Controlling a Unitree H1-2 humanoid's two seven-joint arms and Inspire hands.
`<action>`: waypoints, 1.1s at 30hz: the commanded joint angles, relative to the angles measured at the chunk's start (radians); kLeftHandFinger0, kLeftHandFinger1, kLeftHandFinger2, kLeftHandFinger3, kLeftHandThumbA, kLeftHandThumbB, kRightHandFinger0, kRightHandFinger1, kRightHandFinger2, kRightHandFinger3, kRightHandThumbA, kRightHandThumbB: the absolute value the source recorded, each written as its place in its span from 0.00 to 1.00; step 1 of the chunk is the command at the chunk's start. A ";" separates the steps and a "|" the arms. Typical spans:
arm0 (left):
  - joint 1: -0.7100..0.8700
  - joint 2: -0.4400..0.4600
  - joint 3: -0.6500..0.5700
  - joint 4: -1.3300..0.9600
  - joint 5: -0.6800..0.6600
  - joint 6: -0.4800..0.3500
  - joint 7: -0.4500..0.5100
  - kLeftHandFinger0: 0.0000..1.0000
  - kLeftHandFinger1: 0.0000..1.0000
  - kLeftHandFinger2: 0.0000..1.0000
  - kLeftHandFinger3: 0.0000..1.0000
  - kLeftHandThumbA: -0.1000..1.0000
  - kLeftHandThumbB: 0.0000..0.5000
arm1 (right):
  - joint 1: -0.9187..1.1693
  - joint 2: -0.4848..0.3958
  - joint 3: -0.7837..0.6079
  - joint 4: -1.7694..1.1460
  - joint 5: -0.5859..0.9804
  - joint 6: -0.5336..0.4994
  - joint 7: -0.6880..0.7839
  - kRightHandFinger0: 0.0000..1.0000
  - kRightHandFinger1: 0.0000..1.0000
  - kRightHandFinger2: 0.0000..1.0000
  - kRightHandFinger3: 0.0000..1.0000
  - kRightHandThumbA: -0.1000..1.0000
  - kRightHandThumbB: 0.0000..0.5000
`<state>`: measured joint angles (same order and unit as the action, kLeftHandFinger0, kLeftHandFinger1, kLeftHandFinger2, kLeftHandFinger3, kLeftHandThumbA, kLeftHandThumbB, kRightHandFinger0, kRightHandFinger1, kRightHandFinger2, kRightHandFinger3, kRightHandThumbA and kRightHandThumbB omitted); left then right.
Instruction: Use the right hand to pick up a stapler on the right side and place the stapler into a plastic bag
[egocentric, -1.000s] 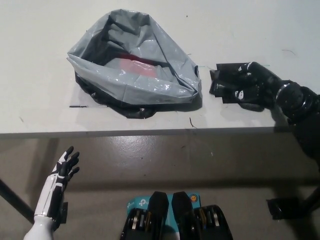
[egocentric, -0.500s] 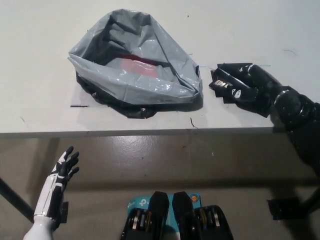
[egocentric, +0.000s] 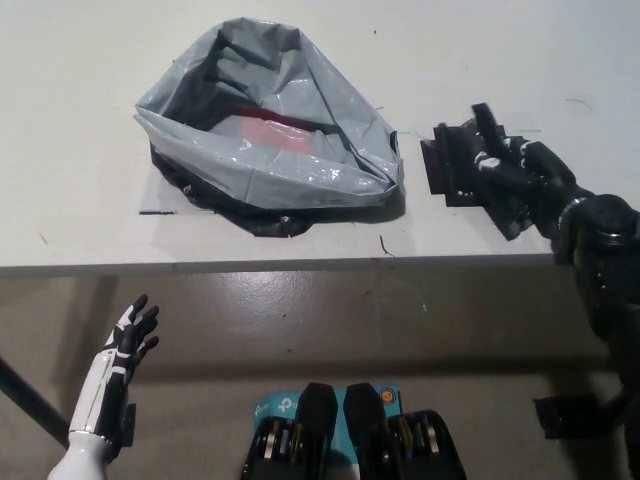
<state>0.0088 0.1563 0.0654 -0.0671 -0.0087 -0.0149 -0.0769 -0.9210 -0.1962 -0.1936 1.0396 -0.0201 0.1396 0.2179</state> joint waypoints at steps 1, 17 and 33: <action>-0.027 0.024 -0.001 -0.037 -0.006 -0.028 -0.016 1.00 1.00 1.00 1.00 1.00 0.00 | -0.156 0.041 -0.325 0.050 0.438 0.228 0.134 0.00 0.29 0.61 0.83 0.28 0.28; -0.034 0.025 -0.001 -0.023 -0.005 -0.034 -0.015 1.00 1.00 1.00 1.00 1.00 0.00 | -0.261 0.095 -0.322 -0.032 0.407 0.297 0.179 0.00 0.30 0.64 0.81 0.27 0.37; -0.029 0.028 -0.006 -0.038 0.003 -0.032 -0.014 1.00 1.00 1.00 1.00 1.00 0.01 | -0.516 0.167 -0.071 0.068 0.282 0.267 0.126 0.00 0.30 0.64 0.63 0.25 0.43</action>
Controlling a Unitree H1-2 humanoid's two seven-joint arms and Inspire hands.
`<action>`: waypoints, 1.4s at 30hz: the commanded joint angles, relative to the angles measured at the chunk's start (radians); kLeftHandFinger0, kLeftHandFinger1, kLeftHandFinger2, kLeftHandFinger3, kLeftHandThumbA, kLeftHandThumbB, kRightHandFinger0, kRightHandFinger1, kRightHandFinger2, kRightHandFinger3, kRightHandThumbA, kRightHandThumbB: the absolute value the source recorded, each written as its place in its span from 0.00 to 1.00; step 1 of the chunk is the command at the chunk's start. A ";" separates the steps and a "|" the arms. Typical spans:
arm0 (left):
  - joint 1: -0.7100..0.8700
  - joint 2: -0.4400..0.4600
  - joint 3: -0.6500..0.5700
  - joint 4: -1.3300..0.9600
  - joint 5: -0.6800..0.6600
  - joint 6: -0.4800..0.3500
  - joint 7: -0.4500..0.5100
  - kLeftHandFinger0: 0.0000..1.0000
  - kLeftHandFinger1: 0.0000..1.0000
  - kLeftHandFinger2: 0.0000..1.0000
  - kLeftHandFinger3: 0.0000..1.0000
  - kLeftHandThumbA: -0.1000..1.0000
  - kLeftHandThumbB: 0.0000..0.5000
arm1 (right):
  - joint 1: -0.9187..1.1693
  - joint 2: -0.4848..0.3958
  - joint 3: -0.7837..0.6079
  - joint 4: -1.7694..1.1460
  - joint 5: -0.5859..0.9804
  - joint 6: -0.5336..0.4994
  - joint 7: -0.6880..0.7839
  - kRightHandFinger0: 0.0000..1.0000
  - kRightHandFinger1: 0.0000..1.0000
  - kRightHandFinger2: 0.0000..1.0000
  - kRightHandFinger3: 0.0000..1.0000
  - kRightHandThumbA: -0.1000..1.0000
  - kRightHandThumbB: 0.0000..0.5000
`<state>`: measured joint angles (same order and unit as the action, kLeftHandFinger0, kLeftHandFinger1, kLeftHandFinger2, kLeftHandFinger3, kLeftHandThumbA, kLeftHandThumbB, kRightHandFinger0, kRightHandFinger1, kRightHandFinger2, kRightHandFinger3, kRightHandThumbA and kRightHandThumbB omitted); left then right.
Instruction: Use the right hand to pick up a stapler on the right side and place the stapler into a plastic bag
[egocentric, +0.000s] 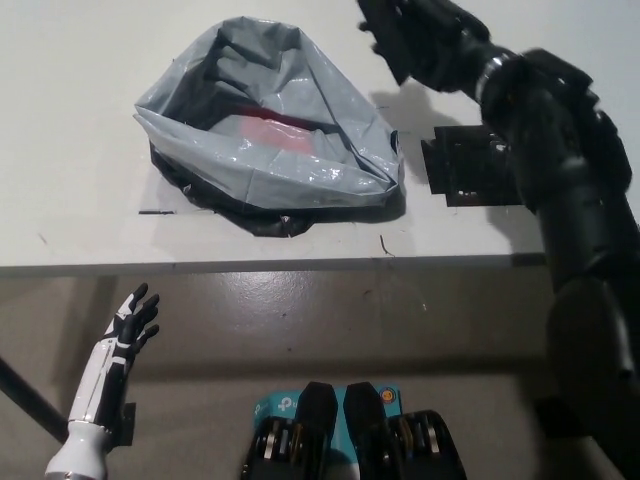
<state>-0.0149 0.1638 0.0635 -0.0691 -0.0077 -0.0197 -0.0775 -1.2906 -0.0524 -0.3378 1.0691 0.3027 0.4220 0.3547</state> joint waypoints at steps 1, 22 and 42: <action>-0.007 0.020 -0.004 -0.038 0.001 -0.025 -0.013 1.00 1.00 1.00 1.00 1.00 0.03 | -0.156 0.025 0.093 0.051 -0.052 -0.027 -0.006 0.00 0.32 0.67 0.66 0.25 0.43; 0.001 0.031 -0.039 -0.064 0.037 -0.048 -0.019 1.00 1.00 1.00 1.00 1.00 0.11 | -0.224 0.159 0.902 0.289 -0.679 -0.480 -0.465 0.04 0.18 0.25 0.14 0.27 0.51; 0.002 0.057 -0.074 -0.094 0.048 -0.035 -0.046 1.00 1.00 1.00 1.00 1.00 0.05 | -0.209 0.148 1.202 0.297 -0.860 -0.594 -0.860 0.00 0.00 0.22 0.22 0.38 0.48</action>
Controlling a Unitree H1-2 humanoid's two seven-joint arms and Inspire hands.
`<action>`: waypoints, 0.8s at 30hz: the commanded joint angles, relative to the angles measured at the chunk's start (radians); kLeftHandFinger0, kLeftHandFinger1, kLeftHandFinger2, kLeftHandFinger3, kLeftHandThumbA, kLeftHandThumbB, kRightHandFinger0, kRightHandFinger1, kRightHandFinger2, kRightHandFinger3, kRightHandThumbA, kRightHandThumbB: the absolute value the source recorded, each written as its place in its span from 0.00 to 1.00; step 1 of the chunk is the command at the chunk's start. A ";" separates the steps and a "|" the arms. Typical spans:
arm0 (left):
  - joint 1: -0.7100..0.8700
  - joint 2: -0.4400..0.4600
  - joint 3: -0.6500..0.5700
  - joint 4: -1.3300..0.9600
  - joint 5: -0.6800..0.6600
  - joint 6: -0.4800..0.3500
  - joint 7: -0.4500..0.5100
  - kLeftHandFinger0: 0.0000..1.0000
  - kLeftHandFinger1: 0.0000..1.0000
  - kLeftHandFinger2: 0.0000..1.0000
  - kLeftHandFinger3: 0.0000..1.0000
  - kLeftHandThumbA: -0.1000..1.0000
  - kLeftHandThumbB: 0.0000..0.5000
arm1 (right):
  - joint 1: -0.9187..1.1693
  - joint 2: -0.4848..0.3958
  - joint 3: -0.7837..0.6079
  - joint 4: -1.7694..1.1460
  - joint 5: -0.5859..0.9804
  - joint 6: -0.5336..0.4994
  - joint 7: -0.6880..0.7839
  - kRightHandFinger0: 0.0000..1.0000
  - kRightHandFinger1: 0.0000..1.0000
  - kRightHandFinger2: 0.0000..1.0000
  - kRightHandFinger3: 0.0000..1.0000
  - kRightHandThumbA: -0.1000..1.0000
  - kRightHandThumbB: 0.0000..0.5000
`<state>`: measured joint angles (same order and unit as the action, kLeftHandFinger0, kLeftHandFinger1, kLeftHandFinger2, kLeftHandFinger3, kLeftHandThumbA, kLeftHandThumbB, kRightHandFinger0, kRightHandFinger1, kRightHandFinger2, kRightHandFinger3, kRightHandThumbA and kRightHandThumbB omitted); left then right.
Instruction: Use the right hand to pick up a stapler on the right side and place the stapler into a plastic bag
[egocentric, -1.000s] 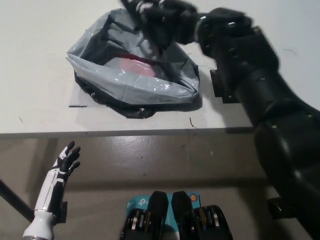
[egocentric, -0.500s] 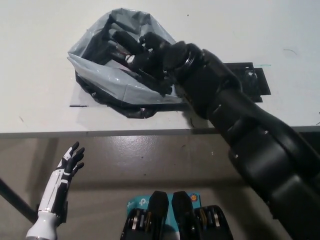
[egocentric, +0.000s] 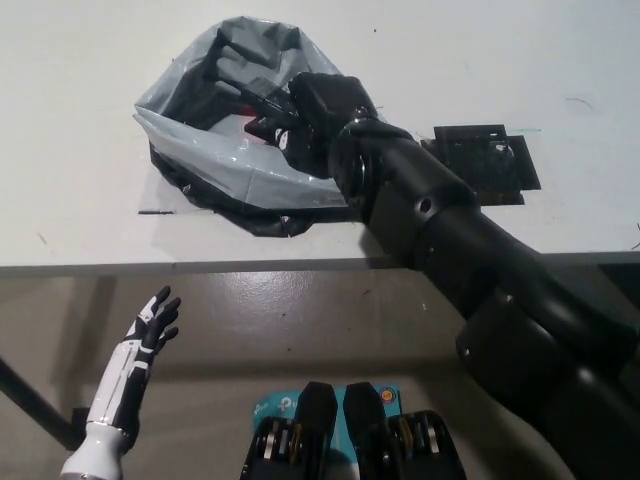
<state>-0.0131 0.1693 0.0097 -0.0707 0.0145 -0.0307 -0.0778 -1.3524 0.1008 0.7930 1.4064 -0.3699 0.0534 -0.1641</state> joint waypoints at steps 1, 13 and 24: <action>0.002 0.055 -0.022 -0.093 0.021 -0.021 -0.051 1.00 1.00 1.00 1.00 1.00 0.04 | -0.144 -0.003 0.076 -0.039 -0.192 -0.227 -0.357 0.00 0.00 0.22 0.20 0.38 0.50; -0.017 0.059 -0.037 -0.095 0.030 -0.002 -0.055 1.00 1.00 1.00 1.00 1.00 0.01 | -0.133 -0.009 0.010 -0.020 -0.158 -0.297 -0.235 1.00 1.00 1.00 1.00 0.85 0.89; -0.031 0.067 -0.055 -0.094 0.041 0.006 -0.063 1.00 1.00 1.00 1.00 1.00 0.02 | -0.132 -0.023 -0.024 -0.014 -0.196 -0.288 -0.262 1.00 1.00 1.00 1.00 0.99 0.85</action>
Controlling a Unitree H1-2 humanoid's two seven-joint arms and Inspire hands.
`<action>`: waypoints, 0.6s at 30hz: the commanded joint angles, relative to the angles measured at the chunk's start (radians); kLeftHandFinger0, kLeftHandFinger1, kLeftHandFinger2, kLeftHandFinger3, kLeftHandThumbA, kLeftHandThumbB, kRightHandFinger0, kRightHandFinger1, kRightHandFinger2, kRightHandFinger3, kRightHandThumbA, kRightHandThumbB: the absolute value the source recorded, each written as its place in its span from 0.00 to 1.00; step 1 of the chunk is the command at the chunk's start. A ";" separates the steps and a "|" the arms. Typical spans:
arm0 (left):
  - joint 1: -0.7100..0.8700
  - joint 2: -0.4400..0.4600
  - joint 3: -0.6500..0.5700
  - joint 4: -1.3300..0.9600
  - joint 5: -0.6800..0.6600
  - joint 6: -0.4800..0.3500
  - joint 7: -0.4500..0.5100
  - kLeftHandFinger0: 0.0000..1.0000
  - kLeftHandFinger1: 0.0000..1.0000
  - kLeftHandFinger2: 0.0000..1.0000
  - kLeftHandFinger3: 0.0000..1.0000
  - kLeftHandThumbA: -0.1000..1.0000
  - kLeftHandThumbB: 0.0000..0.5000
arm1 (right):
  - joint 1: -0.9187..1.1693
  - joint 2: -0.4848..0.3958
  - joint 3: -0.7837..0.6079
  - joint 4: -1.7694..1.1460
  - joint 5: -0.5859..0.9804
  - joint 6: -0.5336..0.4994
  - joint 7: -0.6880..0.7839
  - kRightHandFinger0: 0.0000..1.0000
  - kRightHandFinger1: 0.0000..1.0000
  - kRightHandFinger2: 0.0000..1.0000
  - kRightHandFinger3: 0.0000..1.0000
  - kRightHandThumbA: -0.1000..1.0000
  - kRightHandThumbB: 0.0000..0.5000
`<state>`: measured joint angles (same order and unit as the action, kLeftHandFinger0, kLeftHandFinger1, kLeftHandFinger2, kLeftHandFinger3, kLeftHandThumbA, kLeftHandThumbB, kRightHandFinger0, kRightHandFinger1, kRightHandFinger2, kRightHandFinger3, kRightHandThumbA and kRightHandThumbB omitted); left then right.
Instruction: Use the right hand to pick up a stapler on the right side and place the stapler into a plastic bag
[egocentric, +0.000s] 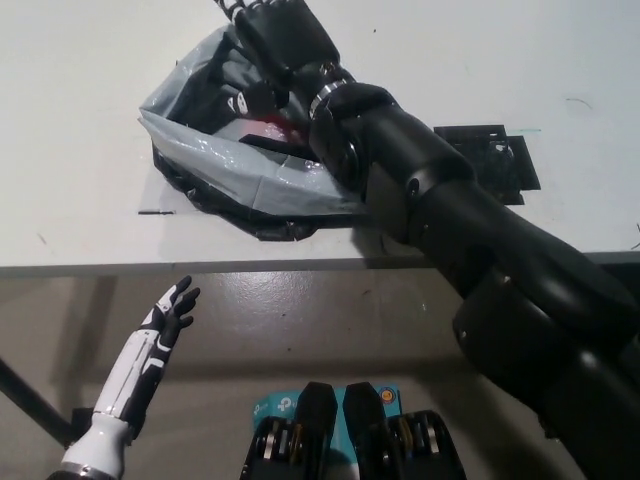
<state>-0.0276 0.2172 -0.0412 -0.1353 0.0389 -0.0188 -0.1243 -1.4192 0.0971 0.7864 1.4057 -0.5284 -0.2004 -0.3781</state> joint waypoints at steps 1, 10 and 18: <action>-0.018 0.020 -0.006 -0.029 0.022 -0.007 -0.016 1.00 1.00 1.00 1.00 1.00 0.04 | -0.063 -0.024 -0.019 -0.013 -0.040 -0.035 -0.050 1.00 1.00 1.00 1.00 1.00 0.86; -0.042 0.019 -0.009 -0.013 0.024 -0.014 -0.017 1.00 1.00 1.00 1.00 1.00 0.03 | -0.099 -0.170 -0.184 -0.106 0.049 -0.155 -0.028 1.00 1.00 1.00 1.00 0.96 0.76; -0.077 0.003 0.019 0.016 -0.002 -0.026 0.006 1.00 1.00 1.00 1.00 1.00 0.02 | 0.140 -0.431 -0.470 -0.866 0.196 -0.068 0.141 1.00 1.00 1.00 1.00 0.99 0.67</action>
<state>-0.0630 0.2208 -0.0461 -0.1207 0.0559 -0.0143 -0.1246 -1.3932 -0.1547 0.5084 1.1069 -0.4932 -0.2984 -0.3672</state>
